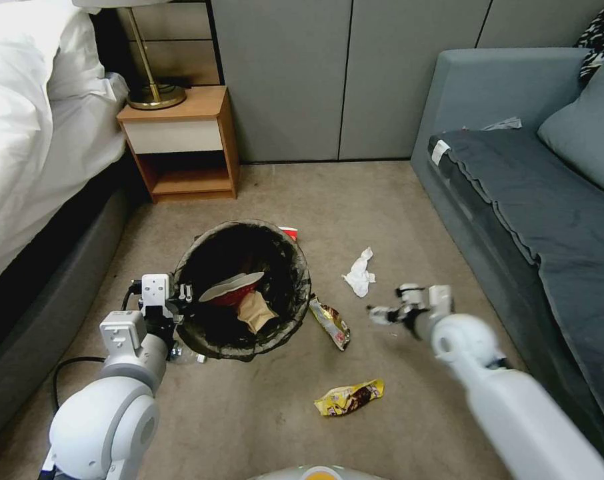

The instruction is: Pick up the trash bin, then pick up the garbage from the floor and place it into the trash bin.

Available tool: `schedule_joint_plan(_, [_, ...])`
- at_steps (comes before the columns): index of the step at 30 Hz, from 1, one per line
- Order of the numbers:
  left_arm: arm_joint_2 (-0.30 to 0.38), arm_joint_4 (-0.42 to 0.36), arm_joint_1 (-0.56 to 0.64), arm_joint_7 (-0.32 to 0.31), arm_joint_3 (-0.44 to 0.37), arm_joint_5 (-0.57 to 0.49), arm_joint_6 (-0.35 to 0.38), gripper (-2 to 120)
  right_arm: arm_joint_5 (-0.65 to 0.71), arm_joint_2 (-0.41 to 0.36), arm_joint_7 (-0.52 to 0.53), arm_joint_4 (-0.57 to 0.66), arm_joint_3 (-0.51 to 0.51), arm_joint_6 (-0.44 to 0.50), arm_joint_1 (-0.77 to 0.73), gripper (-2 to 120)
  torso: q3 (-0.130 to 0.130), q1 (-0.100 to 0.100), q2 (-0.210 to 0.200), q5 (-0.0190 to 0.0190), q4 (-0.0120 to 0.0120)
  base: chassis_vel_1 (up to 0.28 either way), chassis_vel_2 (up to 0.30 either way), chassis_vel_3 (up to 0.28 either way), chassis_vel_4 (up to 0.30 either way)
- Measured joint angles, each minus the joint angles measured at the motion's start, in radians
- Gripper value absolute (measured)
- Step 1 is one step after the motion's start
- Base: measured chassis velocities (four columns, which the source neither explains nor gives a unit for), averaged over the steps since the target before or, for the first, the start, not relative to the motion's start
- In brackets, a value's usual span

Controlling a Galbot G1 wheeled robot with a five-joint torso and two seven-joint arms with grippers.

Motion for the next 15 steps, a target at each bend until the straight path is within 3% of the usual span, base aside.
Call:
schedule_joint_plan(5, [0.001,0.009,-0.001,0.001,0.0,0.001,0.0,0,0.004,0.052,0.015,-0.053,-0.012,0.004,-0.016,100,0.0,0.0,0.0,-0.0001,-0.0002,0.0,0.0,0.0,0.0])
schedule_joint_plan(15, [-0.007,0.024,-0.006,0.006,0.012,0.013,-0.005,0,-0.152,0.011,-0.034,-0.093,-0.118,0.006,-0.045,100,0.0,0.0,0.0,0.0001,-0.0002,0.0,0.0,0.0,0.0])
